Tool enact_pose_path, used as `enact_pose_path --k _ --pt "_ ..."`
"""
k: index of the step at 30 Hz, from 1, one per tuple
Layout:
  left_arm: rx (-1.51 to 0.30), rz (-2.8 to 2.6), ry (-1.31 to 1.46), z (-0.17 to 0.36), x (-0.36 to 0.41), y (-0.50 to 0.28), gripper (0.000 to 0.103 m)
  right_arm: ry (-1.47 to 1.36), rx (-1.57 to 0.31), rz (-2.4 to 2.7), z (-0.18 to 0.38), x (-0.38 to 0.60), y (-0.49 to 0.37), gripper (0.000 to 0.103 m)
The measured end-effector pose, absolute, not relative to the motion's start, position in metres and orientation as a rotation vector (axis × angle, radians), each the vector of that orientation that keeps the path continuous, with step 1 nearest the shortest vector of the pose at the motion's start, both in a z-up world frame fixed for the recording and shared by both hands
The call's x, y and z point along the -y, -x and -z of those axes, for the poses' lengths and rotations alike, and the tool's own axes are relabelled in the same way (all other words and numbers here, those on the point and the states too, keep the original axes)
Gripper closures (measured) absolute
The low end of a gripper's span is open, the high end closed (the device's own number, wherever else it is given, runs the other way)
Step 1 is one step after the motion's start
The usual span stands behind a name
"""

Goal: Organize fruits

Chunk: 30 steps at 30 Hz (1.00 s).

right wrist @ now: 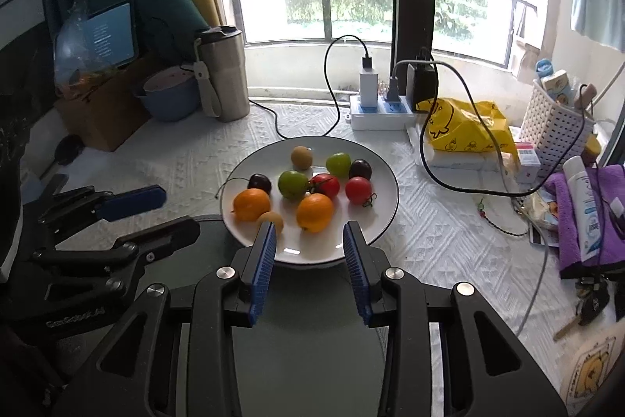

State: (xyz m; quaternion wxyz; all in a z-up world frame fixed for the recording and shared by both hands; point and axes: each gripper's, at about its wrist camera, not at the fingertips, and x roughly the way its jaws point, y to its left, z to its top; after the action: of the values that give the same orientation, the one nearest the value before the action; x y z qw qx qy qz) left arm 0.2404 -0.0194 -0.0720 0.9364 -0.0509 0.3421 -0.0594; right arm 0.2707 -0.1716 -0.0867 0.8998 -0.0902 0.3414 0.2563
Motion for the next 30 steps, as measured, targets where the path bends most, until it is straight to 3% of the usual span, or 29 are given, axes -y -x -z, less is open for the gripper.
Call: enact_pose_path --k 30 --pt "-0.504 0.092 0.008 0.021 0.014 -0.115 0.029 0.185 -0.554 -0.51 0.041 0.173 -0.148 0.065"
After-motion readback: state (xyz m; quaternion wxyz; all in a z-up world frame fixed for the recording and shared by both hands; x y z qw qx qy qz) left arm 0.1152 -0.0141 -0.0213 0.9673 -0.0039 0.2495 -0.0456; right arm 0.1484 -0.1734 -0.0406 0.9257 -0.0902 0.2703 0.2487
